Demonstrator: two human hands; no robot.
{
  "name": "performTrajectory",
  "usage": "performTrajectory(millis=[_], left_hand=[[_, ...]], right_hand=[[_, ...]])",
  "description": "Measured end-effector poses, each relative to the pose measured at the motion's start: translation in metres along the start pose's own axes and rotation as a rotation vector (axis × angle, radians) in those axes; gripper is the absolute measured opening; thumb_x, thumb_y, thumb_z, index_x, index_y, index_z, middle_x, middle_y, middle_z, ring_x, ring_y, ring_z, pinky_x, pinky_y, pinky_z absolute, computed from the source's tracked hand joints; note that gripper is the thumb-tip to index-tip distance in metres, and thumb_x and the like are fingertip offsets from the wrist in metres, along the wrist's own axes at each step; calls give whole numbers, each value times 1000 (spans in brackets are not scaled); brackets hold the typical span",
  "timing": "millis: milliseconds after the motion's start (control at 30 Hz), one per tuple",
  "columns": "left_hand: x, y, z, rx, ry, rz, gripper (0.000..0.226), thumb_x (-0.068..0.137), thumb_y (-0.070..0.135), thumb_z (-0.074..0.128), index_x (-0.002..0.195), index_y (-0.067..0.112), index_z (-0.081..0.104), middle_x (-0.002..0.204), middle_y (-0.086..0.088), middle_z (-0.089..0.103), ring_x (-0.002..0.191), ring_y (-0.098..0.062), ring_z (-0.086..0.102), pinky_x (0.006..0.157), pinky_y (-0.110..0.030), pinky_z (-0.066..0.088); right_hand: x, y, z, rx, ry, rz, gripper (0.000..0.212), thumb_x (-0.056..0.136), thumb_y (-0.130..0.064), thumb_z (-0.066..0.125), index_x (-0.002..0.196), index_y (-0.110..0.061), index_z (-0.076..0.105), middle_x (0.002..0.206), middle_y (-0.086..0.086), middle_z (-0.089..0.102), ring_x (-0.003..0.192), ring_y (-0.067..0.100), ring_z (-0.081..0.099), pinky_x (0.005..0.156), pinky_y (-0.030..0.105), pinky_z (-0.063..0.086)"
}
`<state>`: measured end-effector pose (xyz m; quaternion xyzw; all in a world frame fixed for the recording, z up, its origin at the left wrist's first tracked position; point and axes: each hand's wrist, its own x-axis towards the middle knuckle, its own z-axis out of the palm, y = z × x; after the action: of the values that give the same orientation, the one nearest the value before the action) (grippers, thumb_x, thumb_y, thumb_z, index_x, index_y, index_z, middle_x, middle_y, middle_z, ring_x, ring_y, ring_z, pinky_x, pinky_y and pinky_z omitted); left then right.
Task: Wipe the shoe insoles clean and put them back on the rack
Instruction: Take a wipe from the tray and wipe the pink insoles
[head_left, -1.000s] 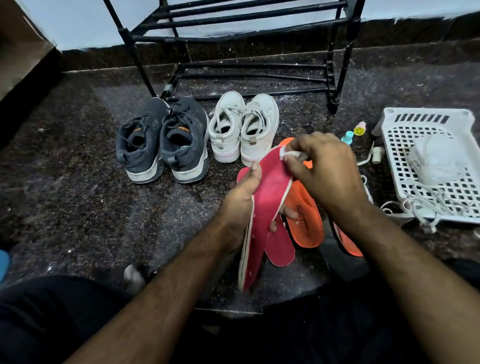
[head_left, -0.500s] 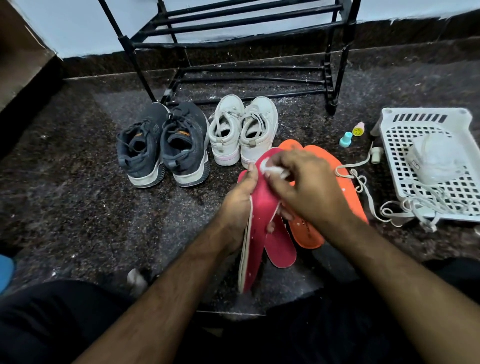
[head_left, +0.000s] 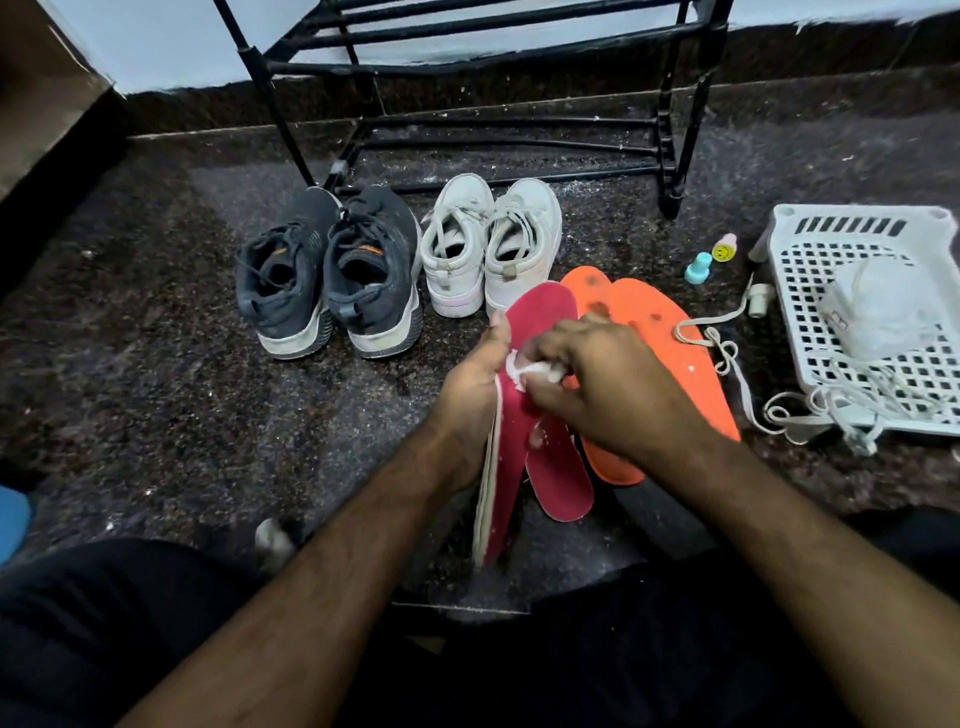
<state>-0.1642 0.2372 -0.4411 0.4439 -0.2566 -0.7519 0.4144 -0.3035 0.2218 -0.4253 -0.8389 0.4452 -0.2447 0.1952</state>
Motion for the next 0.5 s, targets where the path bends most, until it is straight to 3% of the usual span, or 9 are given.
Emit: performTrajectory(millis=[67, 133, 200, 267, 333, 500], left_hand=[[-1, 0, 0, 100, -14, 18, 74, 97, 65, 24, 114, 5, 64, 70, -19, 69, 41, -27, 54, 38, -26, 41], [-4, 1, 1, 160, -14, 14, 77, 96, 66, 21, 125, 6, 60, 75, -25, 69, 51, -30, 51, 42, -28, 41], [-4, 1, 0, 130, -8, 24, 77, 98, 65, 21, 129, 5, 58, 75, -26, 69, 54, -31, 51, 42, -28, 42], [-1, 0, -2, 72, 9, 1, 77, 98, 66, 24, 117, 4, 66, 68, -22, 66, 42, -29, 54, 39, -26, 44], [1, 1, -4, 23, 5, -42, 78, 97, 68, 25, 103, 8, 74, 65, -17, 65, 39, -24, 57, 40, -27, 46], [-6, 10, 0, 10, -61, 19, 65, 105, 51, 24, 99, 14, 78, 87, -7, 75, 59, -18, 69, 52, -30, 52]], right_hand=[[5, 13, -9, 8, 129, 90, 26, 81, -38, 56, 95, -24, 73, 81, -4, 66, 80, 20, 57, 81, 36, 44], [8, 23, -18, 34, 270, 179, 17, 84, -30, 64, 99, -23, 69, 81, -6, 66, 78, 19, 56, 74, 34, 43], [8, 19, -17, 94, 295, 193, 17, 85, -23, 67, 102, -23, 63, 76, -8, 63, 69, 11, 52, 66, 32, 39], [5, 8, -7, 154, 226, 152, 13, 85, -18, 66, 97, -22, 63, 76, -9, 65, 67, 8, 54, 67, 32, 41], [1, 4, -1, 122, 174, 98, 9, 86, -19, 66, 94, -23, 64, 83, -9, 66, 78, 13, 58, 75, 34, 44], [6, 13, -14, -135, 247, 69, 19, 87, -25, 67, 104, -16, 63, 100, 4, 53, 96, 27, 49, 82, 40, 42]])
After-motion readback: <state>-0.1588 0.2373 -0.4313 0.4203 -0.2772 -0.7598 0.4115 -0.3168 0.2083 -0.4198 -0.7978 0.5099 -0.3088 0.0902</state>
